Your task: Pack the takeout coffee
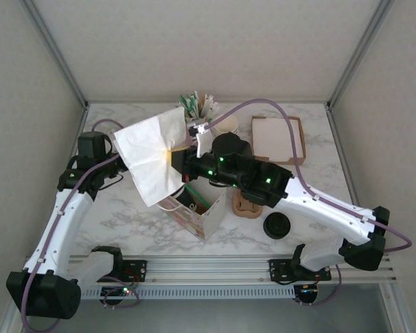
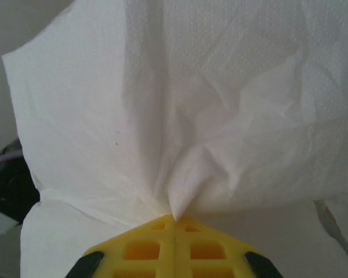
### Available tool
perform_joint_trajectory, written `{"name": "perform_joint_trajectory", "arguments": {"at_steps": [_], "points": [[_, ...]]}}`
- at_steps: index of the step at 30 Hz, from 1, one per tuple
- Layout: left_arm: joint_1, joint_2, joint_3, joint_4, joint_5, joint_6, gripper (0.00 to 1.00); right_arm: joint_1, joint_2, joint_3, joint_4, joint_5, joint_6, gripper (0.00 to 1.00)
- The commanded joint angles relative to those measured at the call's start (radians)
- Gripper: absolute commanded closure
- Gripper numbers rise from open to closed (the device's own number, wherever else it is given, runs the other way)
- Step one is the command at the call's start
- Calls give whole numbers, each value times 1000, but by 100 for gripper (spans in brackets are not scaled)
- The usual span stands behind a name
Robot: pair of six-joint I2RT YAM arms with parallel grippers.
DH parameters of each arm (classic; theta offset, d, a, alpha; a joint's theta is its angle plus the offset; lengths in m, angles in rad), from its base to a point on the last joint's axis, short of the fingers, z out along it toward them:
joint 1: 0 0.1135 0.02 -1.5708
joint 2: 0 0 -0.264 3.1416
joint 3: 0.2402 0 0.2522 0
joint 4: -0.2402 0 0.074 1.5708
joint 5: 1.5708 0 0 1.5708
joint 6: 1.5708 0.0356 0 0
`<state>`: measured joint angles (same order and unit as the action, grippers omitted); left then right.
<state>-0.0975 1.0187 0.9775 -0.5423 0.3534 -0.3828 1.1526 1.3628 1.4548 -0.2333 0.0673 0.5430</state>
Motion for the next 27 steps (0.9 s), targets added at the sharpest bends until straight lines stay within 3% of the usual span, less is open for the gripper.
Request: {"name": "perform_joint_trajectory", "arguments": {"at_steps": [1, 14, 27], "points": [[-11, -12, -9, 10, -17, -14, 20, 5, -4, -22, 38, 28, 54, 100], [-11, -11, -11, 10, -24, -14, 20, -43, -27, -102, -59, 21, 97, 100], [-12, -5, -10, 7, -24, -13, 20, -43, -9, -94, -267, 94, 30, 100]]}}
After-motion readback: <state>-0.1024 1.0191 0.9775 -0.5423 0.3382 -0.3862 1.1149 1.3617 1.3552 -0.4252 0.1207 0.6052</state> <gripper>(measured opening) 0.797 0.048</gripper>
